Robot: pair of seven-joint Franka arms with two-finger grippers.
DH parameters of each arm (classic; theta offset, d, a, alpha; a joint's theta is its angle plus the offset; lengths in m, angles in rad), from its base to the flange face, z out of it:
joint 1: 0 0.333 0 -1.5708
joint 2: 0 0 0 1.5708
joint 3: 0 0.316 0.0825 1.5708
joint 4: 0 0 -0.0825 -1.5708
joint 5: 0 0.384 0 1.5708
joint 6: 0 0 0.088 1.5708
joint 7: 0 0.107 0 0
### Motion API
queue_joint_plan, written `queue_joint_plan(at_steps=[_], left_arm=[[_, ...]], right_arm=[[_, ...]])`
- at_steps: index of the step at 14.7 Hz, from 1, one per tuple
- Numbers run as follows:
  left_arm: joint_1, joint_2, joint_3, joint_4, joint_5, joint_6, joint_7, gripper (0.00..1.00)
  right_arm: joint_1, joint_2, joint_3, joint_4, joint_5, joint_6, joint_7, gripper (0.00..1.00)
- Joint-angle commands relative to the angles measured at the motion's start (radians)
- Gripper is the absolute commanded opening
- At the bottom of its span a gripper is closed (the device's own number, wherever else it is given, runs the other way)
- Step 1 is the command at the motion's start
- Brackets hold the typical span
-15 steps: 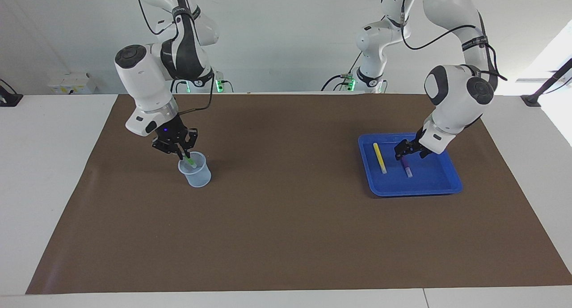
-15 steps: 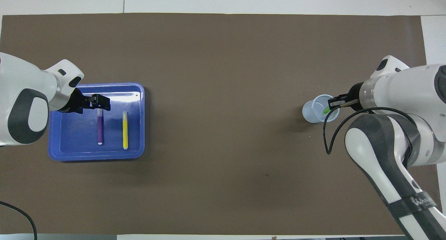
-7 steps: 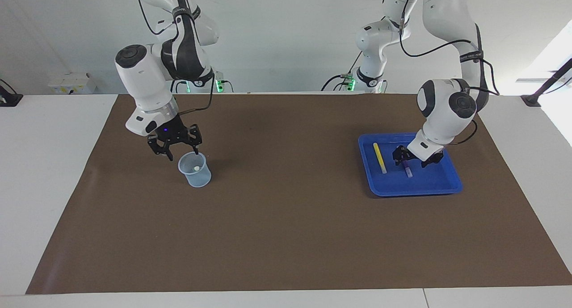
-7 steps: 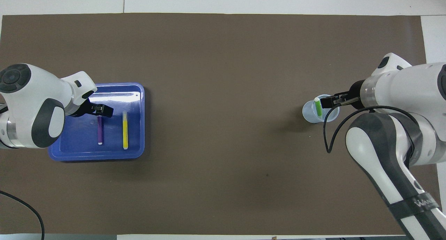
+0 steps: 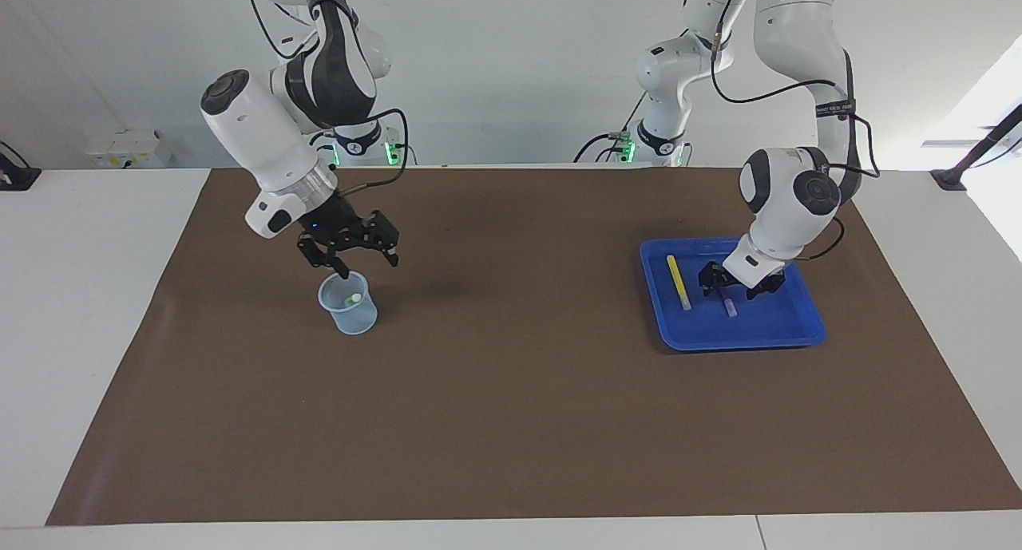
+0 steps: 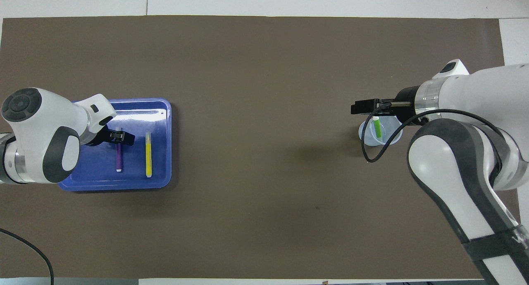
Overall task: Transfer and insert pens with both arms
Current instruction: 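Release the pen and withdraw the right gripper while the left grasps purple pen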
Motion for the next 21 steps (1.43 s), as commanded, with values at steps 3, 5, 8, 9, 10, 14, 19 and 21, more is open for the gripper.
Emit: queue_joint_plan(at_steps=[3, 5, 8, 9, 10, 14, 19, 21], left_arm=[[0.016, -0.034, -0.007, -0.060, 0.020, 0.059, -0.084, 0.89], [0.006, -0.030, -0.007, -0.060, 0.018, 0.074, -0.109, 0.88], [0.004, -0.027, -0.009, -0.061, 0.018, 0.074, -0.106, 0.73], [0.004, -0.027, -0.007, -0.063, 0.018, 0.074, -0.106, 0.66], [0.004, -0.029, -0.007, -0.063, 0.018, 0.073, -0.106, 0.58], [0.004, -0.029, -0.007, -0.063, 0.020, 0.068, -0.108, 0.18], [0.004, -0.026, -0.007, -0.057, 0.018, 0.064, -0.106, 0.00], [0.007, -0.023, -0.009, -0.047, 0.018, 0.056, -0.108, 0.00]], right_arm=[[0.087, 0.010, 0.002, 0.012, 0.123, 0.040, 0.249, 1.00], [0.103, 0.010, 0.002, 0.013, 0.165, 0.042, 0.266, 1.00], [0.114, 0.005, 0.002, 0.012, 0.375, 0.053, 0.266, 1.00], [0.122, 0.005, 0.002, 0.012, 0.384, 0.051, 0.266, 1.00], [0.123, 0.004, 0.002, 0.010, 0.387, 0.048, 0.266, 1.00], [0.159, -0.001, 0.002, 0.004, 0.389, 0.053, 0.269, 1.00], [0.160, -0.001, 0.002, 0.001, 0.392, 0.053, 0.275, 1.00], [0.159, -0.001, 0.002, 0.001, 0.425, 0.053, 0.278, 1.00]])
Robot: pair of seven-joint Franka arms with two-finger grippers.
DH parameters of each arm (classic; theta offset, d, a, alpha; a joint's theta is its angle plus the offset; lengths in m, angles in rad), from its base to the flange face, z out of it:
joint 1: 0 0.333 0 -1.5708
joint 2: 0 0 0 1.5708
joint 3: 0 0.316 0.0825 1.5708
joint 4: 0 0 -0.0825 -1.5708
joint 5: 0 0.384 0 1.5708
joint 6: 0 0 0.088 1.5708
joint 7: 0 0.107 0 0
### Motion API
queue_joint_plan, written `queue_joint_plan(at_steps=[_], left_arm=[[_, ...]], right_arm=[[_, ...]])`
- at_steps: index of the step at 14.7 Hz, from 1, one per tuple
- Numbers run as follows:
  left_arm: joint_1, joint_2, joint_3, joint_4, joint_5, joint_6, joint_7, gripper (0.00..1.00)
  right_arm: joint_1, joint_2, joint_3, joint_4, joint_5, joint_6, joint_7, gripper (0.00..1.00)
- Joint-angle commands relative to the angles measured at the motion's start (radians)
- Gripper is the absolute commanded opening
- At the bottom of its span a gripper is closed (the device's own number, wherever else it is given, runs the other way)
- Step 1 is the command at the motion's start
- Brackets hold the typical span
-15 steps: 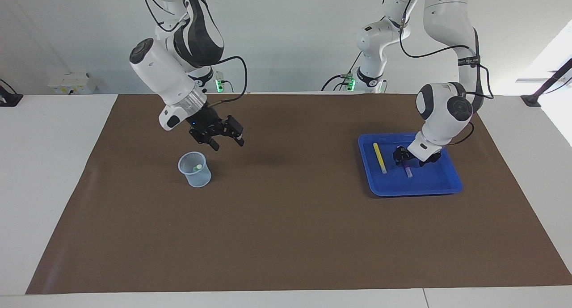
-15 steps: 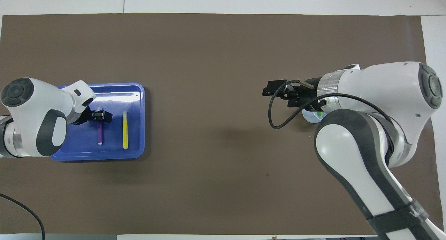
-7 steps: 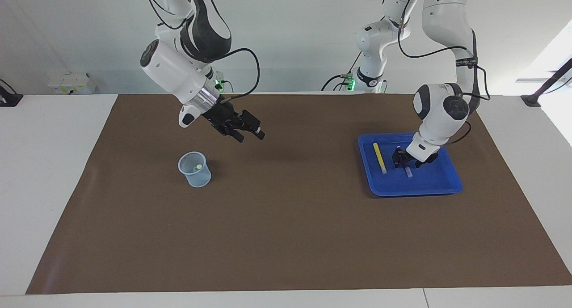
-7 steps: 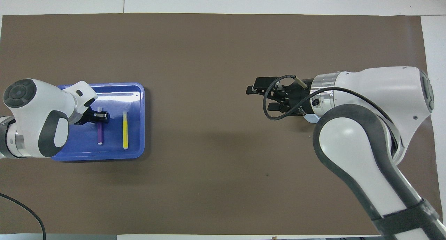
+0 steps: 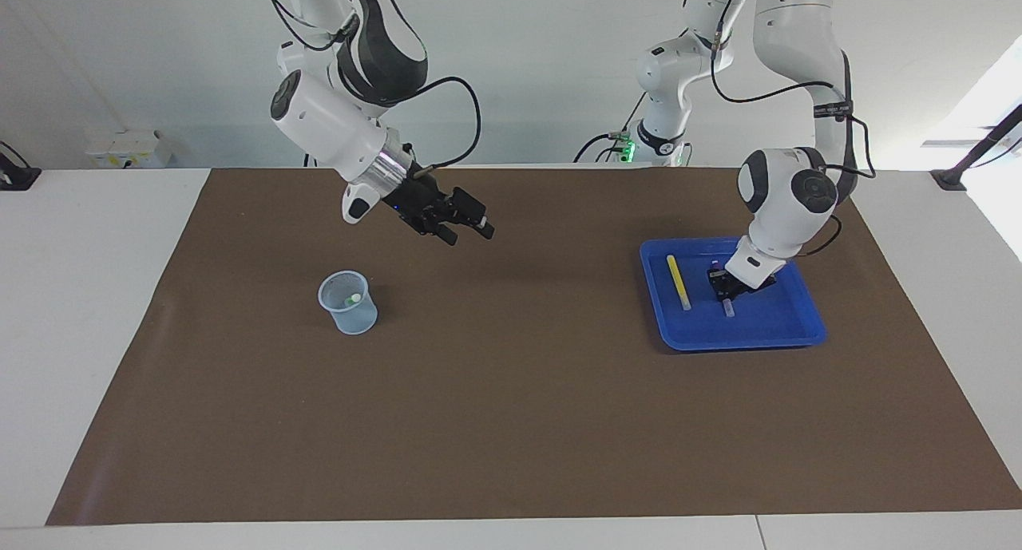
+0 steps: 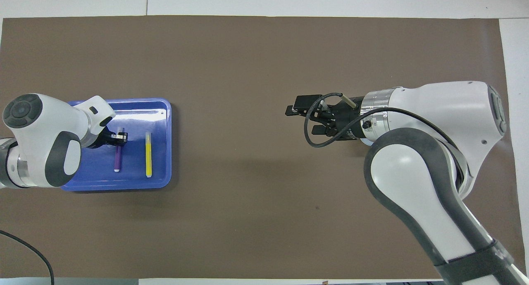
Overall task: Transfer and insert pens with both arms
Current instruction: 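Release the pen and withdraw the right gripper while the left grasps purple pen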
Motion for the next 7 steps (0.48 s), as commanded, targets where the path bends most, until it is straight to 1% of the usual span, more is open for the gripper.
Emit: queue_joint_plan(at_steps=[1, 4, 6, 7], left_arm=[[-0.002, -0.014, 0.002, 0.003, 0.017, -0.012, -0.021, 0.00], [-0.005, 0.015, 0.000, 0.104, 0.009, -0.127, -0.021, 0.00], [-0.006, 0.024, -0.001, 0.166, 0.006, -0.202, -0.023, 0.00], [-0.006, 0.025, -0.003, 0.179, 0.005, -0.227, -0.024, 0.00]], right_arm=[[-0.002, -0.005, 0.002, -0.006, 0.058, 0.017, 0.009, 1.00], [0.000, -0.005, 0.002, -0.007, 0.082, 0.028, 0.009, 1.00], [0.007, -0.008, 0.002, -0.029, 0.133, 0.070, 0.011, 1.00], [0.029, -0.010, 0.002, -0.030, 0.136, 0.081, 0.011, 1.00]])
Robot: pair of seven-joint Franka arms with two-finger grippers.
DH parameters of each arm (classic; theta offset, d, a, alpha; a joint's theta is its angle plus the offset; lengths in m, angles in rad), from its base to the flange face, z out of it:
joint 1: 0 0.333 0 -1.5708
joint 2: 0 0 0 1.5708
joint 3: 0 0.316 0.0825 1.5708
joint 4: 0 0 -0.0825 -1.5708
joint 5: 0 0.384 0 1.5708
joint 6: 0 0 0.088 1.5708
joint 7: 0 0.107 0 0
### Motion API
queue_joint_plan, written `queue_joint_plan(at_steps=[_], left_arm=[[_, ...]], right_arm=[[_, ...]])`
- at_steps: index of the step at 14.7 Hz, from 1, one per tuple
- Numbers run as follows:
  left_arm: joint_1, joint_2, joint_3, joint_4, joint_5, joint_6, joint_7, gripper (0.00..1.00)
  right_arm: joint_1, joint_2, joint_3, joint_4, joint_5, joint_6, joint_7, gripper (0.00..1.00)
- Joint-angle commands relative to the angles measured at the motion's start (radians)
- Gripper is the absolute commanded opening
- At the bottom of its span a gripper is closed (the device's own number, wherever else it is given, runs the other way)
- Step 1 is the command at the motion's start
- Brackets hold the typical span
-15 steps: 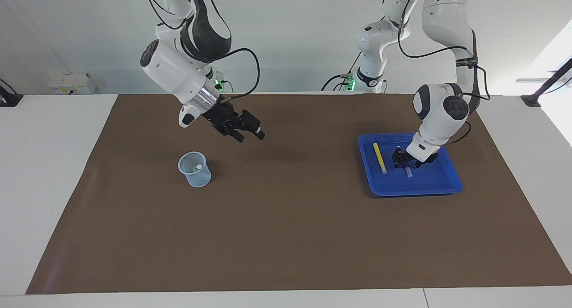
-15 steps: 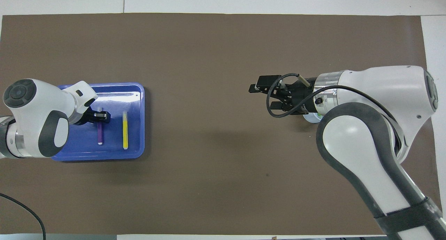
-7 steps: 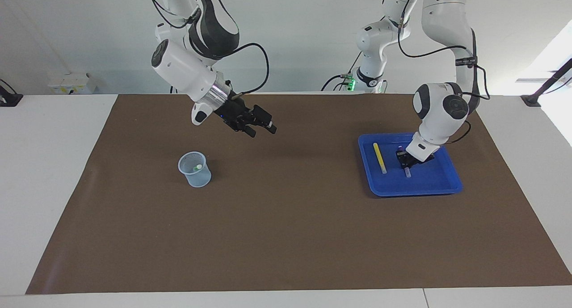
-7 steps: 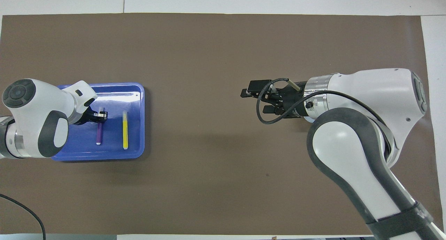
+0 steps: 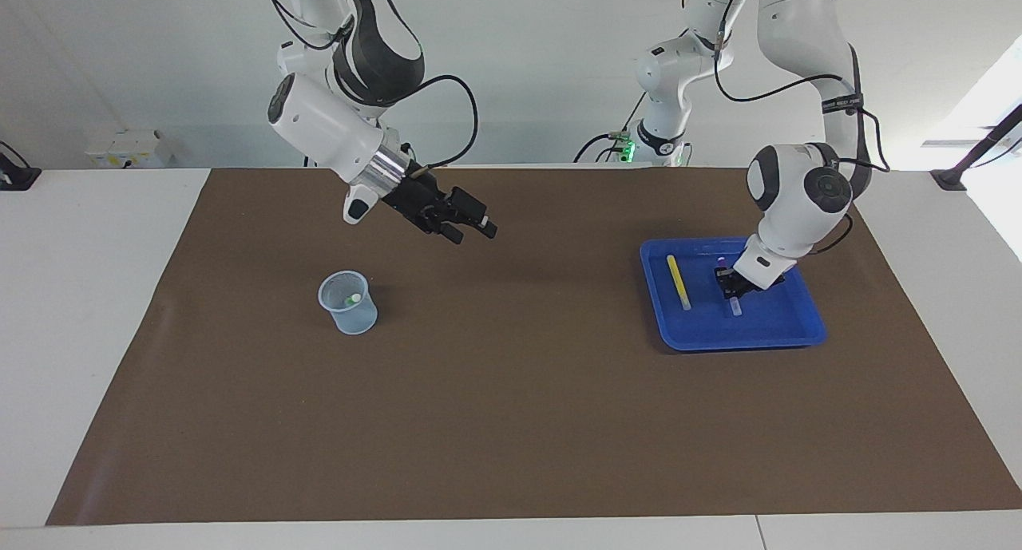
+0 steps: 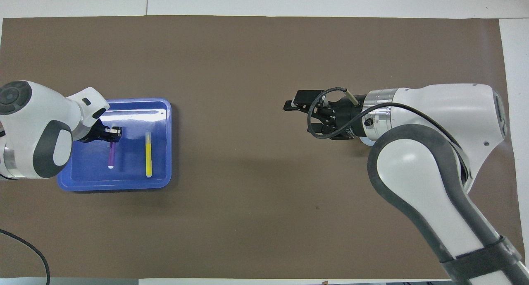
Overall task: Transfer and insert pens with both arms
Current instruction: 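Release the pen and withdraw the right gripper while the left grasps purple pen, then lift the purple pen with the left gripper toward the right gripper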
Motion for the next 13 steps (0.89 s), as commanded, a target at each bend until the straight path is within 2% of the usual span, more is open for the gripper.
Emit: queue_joint_plan(at_steps=[1, 3, 5, 6, 8, 10, 13], left_arm=[[-0.006, 0.020, -0.002, 0.073, 0.005, -0.087, -0.028, 0.00], [-0.006, 0.018, -0.004, 0.105, -0.020, -0.126, -0.050, 0.00], [-0.037, 0.020, -0.001, 0.195, -0.114, -0.230, -0.102, 0.00], [-0.055, 0.023, -0.001, 0.246, -0.147, -0.289, -0.186, 0.00], [-0.101, 0.021, -0.004, 0.307, -0.255, -0.352, -0.456, 0.00], [-0.161, 0.015, -0.007, 0.335, -0.392, -0.354, -0.781, 0.00], [-0.198, 0.000, -0.074, 0.335, -0.509, -0.320, -1.067, 0.00]], right_arm=[[0.029, -0.011, 0.002, -0.030, 0.035, 0.052, 0.012, 1.00], [0.032, -0.014, 0.002, -0.035, 0.035, 0.065, 0.010, 1.00], [0.032, -0.014, 0.002, -0.035, 0.044, 0.066, 0.012, 1.00], [0.034, -0.014, 0.002, -0.035, 0.080, 0.074, 0.012, 1.00], [0.060, -0.014, 0.002, -0.035, 0.127, 0.107, 0.012, 1.00], [0.066, -0.013, 0.003, -0.043, 0.130, 0.140, 0.010, 1.00], [0.103, -0.013, 0.003, -0.043, 0.226, 0.196, 0.009, 1.00]])
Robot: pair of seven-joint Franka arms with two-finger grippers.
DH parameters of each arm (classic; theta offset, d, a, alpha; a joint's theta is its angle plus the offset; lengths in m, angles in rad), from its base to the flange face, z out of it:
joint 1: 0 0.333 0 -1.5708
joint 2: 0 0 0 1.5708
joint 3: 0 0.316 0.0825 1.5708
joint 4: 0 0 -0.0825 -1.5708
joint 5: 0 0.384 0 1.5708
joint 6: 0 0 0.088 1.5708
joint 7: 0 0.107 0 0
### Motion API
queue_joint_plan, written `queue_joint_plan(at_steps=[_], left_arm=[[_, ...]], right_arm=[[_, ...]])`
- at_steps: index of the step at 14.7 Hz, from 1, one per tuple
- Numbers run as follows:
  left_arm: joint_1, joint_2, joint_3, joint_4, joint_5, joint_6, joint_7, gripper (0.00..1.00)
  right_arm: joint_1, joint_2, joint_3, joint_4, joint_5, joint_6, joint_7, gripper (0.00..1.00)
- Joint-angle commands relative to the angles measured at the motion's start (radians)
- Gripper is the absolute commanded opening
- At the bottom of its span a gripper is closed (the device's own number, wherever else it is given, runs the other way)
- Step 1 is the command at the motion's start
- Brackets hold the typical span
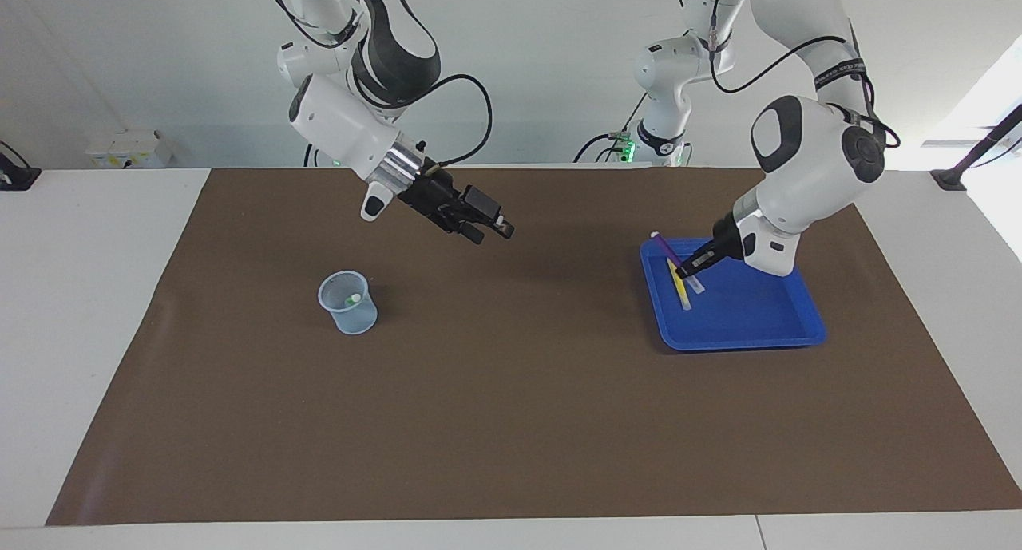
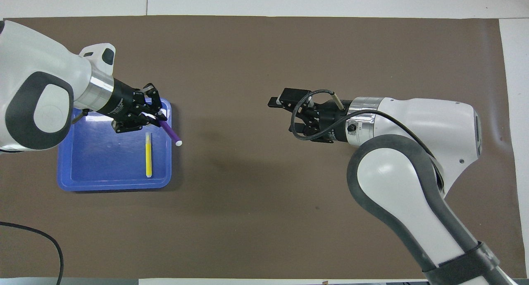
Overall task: Transfer and insert pens with both arms
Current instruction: 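Lift the purple pen with the left gripper toward the right gripper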
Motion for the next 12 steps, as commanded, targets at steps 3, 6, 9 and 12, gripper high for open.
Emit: queue_joint_plan(at_steps=[3, 6, 9, 12], left_arm=[[-0.017, -0.022, -0.080, -0.002, -0.177, 0.037, -0.324, 0.00], [-0.015, -0.035, -0.087, -0.005, -0.281, 0.043, -0.411, 0.00], [-0.047, -0.038, -0.095, -0.006, -0.294, 0.091, -0.497, 0.00], [-0.067, -0.039, -0.095, -0.011, -0.294, 0.120, -0.523, 0.00]], right_arm=[[0.084, -0.008, 0.000, -0.029, 0.076, 0.146, -0.004, 1.00], [0.104, -0.008, 0.000, -0.031, 0.076, 0.155, -0.059, 1.00], [0.111, -0.008, 0.000, -0.029, 0.074, 0.151, -0.096, 0.98], [0.133, -0.028, 0.000, -0.028, 0.065, 0.143, -0.104, 0.92]])
